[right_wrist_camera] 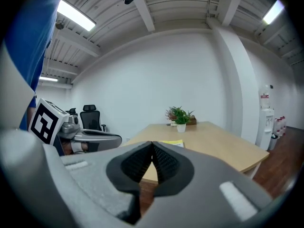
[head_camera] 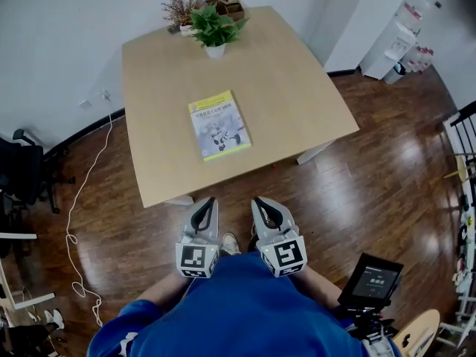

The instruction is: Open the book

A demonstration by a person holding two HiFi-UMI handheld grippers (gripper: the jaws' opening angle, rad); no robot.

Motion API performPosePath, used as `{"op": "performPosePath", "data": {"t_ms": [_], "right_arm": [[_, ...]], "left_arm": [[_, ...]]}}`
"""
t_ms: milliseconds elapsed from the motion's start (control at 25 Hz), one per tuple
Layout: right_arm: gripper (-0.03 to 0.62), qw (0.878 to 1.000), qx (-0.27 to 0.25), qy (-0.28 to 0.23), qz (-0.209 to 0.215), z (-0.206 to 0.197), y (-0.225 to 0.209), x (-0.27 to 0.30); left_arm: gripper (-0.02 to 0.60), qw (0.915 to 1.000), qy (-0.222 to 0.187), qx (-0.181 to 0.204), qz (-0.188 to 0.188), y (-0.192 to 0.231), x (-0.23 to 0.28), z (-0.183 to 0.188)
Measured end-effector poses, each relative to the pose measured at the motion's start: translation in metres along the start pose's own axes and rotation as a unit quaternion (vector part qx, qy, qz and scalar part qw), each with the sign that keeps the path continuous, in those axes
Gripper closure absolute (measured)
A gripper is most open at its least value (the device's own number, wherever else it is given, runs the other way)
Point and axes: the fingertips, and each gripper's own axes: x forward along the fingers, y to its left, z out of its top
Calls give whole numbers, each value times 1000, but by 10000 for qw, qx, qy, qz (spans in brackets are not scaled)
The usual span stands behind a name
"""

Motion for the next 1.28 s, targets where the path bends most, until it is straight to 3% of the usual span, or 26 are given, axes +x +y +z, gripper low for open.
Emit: {"op": "performPosePath", "data": {"t_ms": [360,1000,1280], "right_arm": [[591,9993,135,32,339,12,-51,58],[591,9906,524,307,1227,5,-139,125],[591,9878,528,519,1371,-3,-137,136]], "left_arm": [[574,9988,222,-18,435,23,61,2],[575,9893,584,51,1335,20,148,12],[574,9862,700,22,1498,32,147,10]]}}
